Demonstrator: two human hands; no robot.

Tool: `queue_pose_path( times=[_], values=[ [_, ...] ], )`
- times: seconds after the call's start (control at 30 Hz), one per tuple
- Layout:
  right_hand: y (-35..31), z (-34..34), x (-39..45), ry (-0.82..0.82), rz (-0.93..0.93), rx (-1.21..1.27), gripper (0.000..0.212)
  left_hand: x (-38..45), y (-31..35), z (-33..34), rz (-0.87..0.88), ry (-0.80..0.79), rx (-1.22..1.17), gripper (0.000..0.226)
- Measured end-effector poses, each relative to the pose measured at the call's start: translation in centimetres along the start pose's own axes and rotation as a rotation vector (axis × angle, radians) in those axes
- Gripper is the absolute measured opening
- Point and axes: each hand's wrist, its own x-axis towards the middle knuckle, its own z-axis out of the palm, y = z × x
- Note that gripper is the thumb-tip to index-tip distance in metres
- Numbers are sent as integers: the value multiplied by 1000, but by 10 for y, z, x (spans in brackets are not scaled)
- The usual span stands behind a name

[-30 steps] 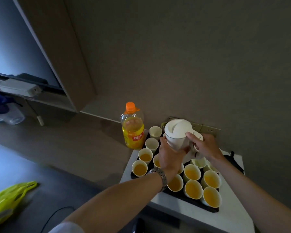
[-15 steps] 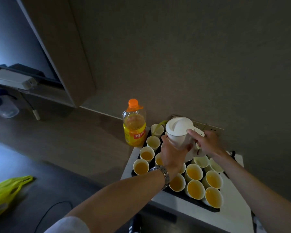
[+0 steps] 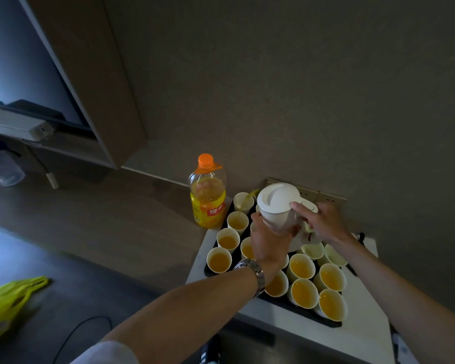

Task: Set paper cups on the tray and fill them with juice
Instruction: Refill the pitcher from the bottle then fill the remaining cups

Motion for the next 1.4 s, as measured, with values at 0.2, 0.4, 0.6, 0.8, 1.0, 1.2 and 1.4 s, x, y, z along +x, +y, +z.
queue_pose_path(
  times=[0.2,0.4,0.6,0.8,1.0,1.2,1.4],
  values=[
    [-2,0,-7,-15,-7,-17,41,-3,-5,-1,36,12,-15,91],
    [-3,-2,-11,-12,-3,-49,41,-8,-8,2,48,19,-31,96],
    [1,-4,-11,-13,-5,-63,43,-10,-8,3,35,11,-30,99],
    [3,-4,-10,-7,-1,-32,43,-12,-7,2,40,13,-8,98],
    [4,-3,-14,8,-22,80,45,-14,0,-3,60,25,64,96],
    [-4,-3,-16,42,-39,66,55,-15,12,-12,108,62,75,102],
    [-7,-6,-20,78,-58,113,49,-14,23,-17,146,61,81,102]
  ],
)
